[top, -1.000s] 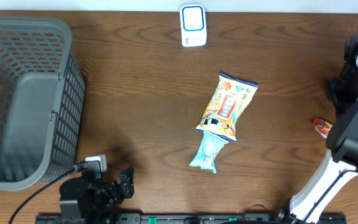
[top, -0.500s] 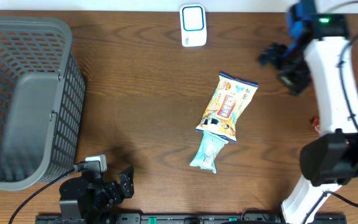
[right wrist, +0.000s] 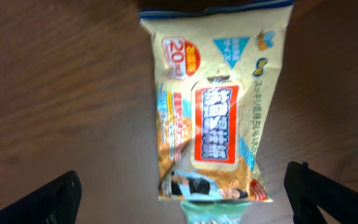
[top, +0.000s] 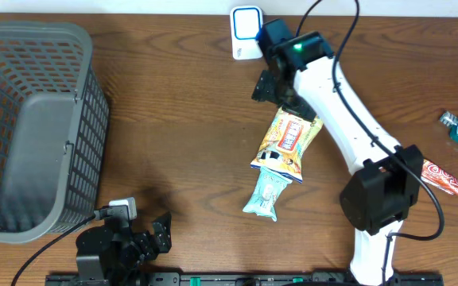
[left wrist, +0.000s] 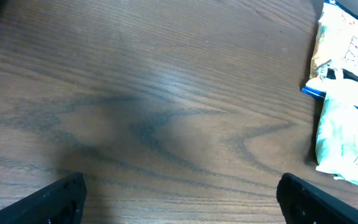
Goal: Scan the item barcode
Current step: 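Reach the right gripper toward the yellow snack bag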
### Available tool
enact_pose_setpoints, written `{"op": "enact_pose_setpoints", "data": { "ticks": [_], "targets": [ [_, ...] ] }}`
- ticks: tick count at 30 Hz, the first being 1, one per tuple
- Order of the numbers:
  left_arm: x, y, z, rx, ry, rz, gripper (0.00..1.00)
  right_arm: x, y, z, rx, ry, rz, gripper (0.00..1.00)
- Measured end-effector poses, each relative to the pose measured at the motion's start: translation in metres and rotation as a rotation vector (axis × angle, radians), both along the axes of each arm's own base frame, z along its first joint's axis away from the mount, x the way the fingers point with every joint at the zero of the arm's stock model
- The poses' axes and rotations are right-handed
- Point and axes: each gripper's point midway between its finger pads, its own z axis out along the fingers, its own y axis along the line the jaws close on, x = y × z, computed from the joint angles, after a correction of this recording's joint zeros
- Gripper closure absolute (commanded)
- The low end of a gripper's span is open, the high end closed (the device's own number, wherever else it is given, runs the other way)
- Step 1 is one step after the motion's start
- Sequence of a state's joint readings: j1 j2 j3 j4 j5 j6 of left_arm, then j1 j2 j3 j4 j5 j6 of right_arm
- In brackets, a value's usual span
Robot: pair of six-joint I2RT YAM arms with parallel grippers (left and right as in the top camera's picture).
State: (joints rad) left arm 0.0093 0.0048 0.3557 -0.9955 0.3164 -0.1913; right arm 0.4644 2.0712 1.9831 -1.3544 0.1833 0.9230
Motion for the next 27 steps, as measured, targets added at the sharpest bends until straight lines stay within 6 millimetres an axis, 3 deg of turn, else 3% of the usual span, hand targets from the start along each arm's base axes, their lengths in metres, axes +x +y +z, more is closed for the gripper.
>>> {"op": "enact_pose_setpoints", "data": {
  "ticks": [7, 16, 22, 25, 27],
  "targets": [
    [0.0, 0.0, 0.0, 0.0, 0.0, 0.0, 0.02, 0.007, -0.01, -0.005, -0.104, -0.052, -0.086, 0.04],
    [0.0, 0.0, 0.0, 0.0, 0.0, 0.0, 0.02, 0.005, -0.002, -0.081, -0.154, 0.103, -0.085, 0.01],
    [0.0, 0.0, 0.0, 0.0, 0.0, 0.0, 0.02, 0.004, 0.017, -0.107, -0.138, 0.134, -0.017, 0.01],
    [0.0, 0.0, 0.0, 0.0, 0.0, 0.0, 0.02, -0.002, 0.019, -0.124, -0.155, 0.179, 0.004, 0.05],
    [0.0, 0.0, 0.0, 0.0, 0.001, 0.0, 0.02, -0.006, 0.02, -0.132, -0.16, 0.216, 0.015, 0.15]
  ]
}}
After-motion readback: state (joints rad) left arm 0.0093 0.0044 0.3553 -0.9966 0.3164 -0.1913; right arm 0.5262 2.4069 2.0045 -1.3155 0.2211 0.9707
